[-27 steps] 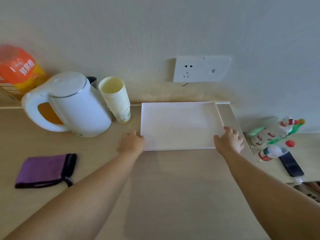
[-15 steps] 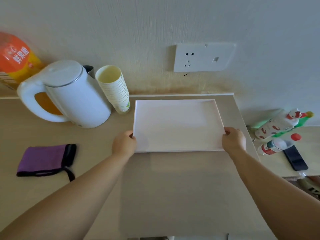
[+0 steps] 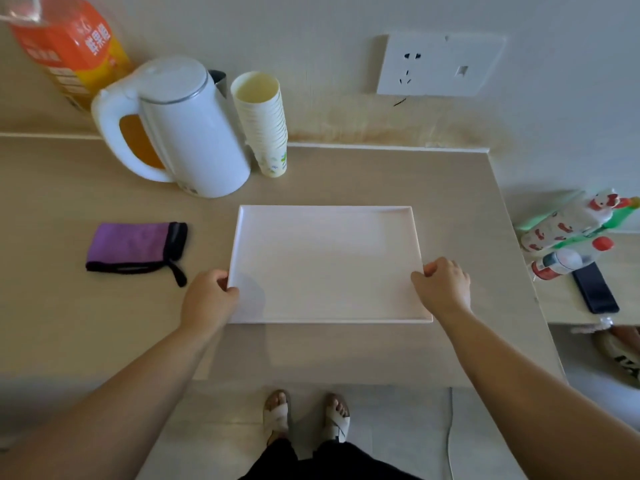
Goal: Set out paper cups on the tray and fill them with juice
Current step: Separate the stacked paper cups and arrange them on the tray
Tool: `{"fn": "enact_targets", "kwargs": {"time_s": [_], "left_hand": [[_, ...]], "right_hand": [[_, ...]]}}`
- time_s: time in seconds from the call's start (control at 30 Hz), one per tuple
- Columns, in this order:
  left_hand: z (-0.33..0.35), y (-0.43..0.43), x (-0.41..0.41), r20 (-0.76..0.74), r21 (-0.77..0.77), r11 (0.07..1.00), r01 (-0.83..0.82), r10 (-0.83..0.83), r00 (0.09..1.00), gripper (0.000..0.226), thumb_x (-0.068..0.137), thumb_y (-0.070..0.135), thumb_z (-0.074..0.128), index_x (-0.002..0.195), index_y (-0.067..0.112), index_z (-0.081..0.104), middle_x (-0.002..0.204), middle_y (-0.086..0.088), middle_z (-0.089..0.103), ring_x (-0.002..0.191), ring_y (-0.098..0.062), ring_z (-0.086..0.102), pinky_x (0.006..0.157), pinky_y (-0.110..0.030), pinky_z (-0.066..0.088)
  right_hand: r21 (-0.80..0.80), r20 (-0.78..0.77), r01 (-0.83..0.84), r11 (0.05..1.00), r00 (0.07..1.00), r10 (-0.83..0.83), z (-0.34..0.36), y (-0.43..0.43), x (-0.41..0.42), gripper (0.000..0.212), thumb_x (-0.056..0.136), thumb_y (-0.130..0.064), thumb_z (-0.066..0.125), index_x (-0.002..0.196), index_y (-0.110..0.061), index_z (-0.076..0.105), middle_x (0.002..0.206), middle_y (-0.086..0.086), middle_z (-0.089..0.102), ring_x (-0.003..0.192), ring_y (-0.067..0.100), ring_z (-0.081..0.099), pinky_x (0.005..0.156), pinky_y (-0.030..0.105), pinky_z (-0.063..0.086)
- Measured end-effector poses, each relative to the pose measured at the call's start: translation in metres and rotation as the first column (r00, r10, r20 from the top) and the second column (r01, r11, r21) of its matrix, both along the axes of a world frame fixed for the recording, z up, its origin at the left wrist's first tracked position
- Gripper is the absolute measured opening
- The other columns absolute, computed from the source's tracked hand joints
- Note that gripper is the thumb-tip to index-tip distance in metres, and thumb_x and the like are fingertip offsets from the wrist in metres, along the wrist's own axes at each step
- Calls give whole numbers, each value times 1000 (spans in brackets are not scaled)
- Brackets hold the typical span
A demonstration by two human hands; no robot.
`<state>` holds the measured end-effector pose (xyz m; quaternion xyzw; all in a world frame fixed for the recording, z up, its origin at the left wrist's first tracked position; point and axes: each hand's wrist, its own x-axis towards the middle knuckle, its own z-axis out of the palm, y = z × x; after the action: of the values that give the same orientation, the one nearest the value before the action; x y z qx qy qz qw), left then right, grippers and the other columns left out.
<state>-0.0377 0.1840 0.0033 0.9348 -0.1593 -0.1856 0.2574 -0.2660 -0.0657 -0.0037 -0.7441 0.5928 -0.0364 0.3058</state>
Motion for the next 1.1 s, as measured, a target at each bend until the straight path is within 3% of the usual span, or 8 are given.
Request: {"fn": "enact_targets", "kwargs": {"time_s": [0.13, 0.3, 0.43, 0.57, 0.77, 0.93, 1.0, 1.1], "left_hand": [[1, -2, 6, -27, 25, 999, 21, -21, 999, 31, 87, 12, 51, 118, 15, 57, 111, -5, 62, 89, -26, 58, 71, -32, 43], [1, -3, 9, -48, 47, 998, 43, -41, 998, 49, 89, 8, 42, 135, 22, 50, 126, -7, 58, 107, -29, 58, 80, -34, 46], [10, -4, 11, -75, 54, 998, 31, -27, 997, 41, 89, 10, 49, 130, 13, 52, 123, -8, 60, 104, -27, 57, 76, -30, 41], [29, -22, 25, -32, 11, 1000, 17, -17, 999, 49, 90, 18, 55, 137, 8, 44, 131, -10, 53, 114, -29, 53, 85, -34, 41], [67, -85, 62, -148, -304, 953, 18, -66, 987, 66, 90, 13, 55, 148, 19, 24, 147, -10, 36, 127, -26, 44, 99, -37, 42], [75, -134, 92, -252, -454, 891, -11, -116, 961, 79, 90, 17, 57, 151, 31, 9, 141, 4, 39, 104, -10, 54, 66, -16, 40], [69, -148, 107, -248, -489, 872, -4, -134, 960, 78, 89, 12, 57, 150, 29, 12, 134, 6, 45, 99, -7, 52, 68, -16, 40], [60, -161, 121, -229, -519, 854, 5, -145, 963, 84, 84, 13, 59, 151, 25, 10, 140, 0, 47, 114, -16, 51, 84, -25, 40]], "right_hand": [[-17, -7, -3, 1000, 1000, 3, -1, 5, 2, 28, 92, -27, 48, 116, -14, 50, 111, 4, 60, 110, 30, 49, 75, 34, 42], [-22, -48, -41, 999, 998, 40, -1, 4, 5, 9, 93, -17, 41, 95, -15, 50, 109, 8, 59, 96, 29, 51, 68, 31, 39], [-129, -91, -71, 989, 994, 60, 15, 7, 13, 31, 92, -28, 51, 117, -9, 48, 125, 10, 49, 115, 32, 42, 87, 38, 38], [-275, 82, -186, 943, 973, 216, 41, 3, 54, 37, 90, -28, 58, 120, -8, 48, 124, 10, 48, 116, 30, 41, 94, 36, 34], [83, 469, -299, 951, 854, 227, 71, -8, 161, 61, 85, -34, 68, 134, -13, 39, 125, 3, 48, 105, 18, 51, 83, 28, 41], [161, 477, -392, 906, 834, 276, 64, -22, 233, 82, 79, -23, 76, 144, -16, 27, 137, 8, 41, 114, 22, 50, 95, 34, 43], [188, 486, -411, 892, 828, 279, 60, -28, 255, 88, 77, -15, 76, 146, -17, 23, 143, 10, 37, 124, 24, 45, 100, 37, 42], [209, 517, -475, 855, 796, 315, 56, -34, 280, 92, 76, -5, 74, 149, -18, 18, 150, 9, 30, 135, 25, 35, 107, 40, 37]]}}
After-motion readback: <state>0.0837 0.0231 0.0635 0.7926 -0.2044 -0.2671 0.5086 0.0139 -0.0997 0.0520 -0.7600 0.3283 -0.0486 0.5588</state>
